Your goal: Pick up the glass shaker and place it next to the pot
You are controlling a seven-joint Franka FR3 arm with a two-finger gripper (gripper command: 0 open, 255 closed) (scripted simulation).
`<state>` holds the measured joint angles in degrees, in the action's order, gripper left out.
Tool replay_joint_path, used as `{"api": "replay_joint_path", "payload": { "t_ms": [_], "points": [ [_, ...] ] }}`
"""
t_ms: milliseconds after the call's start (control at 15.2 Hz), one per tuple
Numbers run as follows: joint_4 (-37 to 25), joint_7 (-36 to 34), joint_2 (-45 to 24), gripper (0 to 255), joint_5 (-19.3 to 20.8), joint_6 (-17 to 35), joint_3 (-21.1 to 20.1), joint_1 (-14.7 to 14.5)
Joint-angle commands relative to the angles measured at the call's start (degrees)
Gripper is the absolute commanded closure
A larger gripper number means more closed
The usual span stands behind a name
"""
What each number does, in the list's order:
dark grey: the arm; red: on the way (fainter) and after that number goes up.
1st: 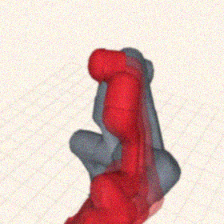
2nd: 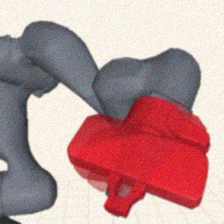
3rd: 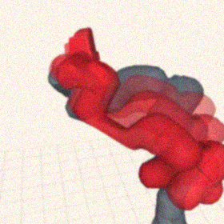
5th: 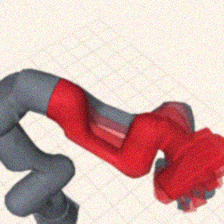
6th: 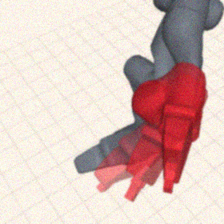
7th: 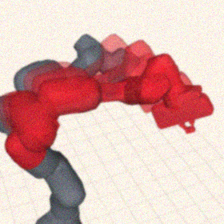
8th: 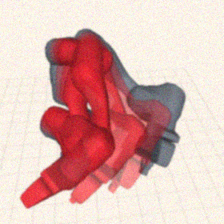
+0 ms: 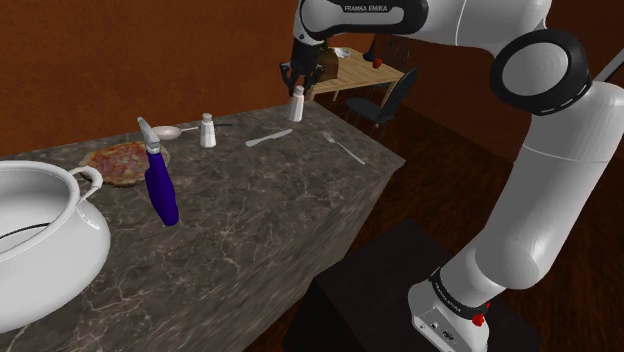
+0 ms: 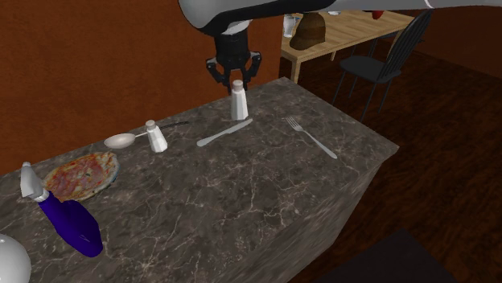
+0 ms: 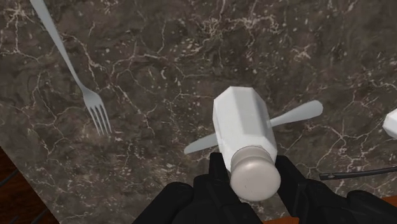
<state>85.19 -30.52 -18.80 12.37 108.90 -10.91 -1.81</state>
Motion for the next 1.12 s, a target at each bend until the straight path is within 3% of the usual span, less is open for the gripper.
{"api": "replay_joint_path", "payload": {
  "t_ms": [0,1056],
  "points": [
    [-1.58,0.22,-0.02,255,-0.09,-1.55,-0.04,-0.09],
    [-17.24,2.01,-2.26,255,-0.06,-14.88,-0.20,-1.16]
  ]
}}
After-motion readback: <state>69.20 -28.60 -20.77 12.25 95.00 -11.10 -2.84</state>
